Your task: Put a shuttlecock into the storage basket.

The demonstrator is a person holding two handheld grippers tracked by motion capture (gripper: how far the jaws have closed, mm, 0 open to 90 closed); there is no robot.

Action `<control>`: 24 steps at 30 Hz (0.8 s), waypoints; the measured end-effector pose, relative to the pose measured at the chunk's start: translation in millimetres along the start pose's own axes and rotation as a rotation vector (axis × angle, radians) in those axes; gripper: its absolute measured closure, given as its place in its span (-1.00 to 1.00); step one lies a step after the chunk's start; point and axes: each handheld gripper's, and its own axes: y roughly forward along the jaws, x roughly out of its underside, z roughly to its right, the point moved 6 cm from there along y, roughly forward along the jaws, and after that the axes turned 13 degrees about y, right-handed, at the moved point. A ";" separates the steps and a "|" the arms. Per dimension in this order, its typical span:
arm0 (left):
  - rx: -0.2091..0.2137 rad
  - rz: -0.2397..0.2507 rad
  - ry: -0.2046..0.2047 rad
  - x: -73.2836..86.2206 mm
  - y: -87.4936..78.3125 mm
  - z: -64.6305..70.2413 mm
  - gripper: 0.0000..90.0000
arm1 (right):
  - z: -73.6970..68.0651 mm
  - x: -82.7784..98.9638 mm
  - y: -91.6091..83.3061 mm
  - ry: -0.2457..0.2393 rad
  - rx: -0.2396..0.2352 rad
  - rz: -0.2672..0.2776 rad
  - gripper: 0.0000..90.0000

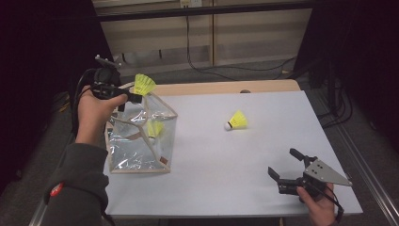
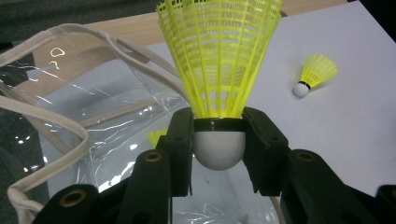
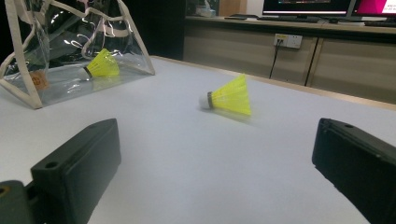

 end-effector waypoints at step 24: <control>-0.044 -0.014 -0.029 11.3 -5.3 -16.6 0.45 | -0.3 -0.8 -1.0 0.006 0.001 0.004 -0.97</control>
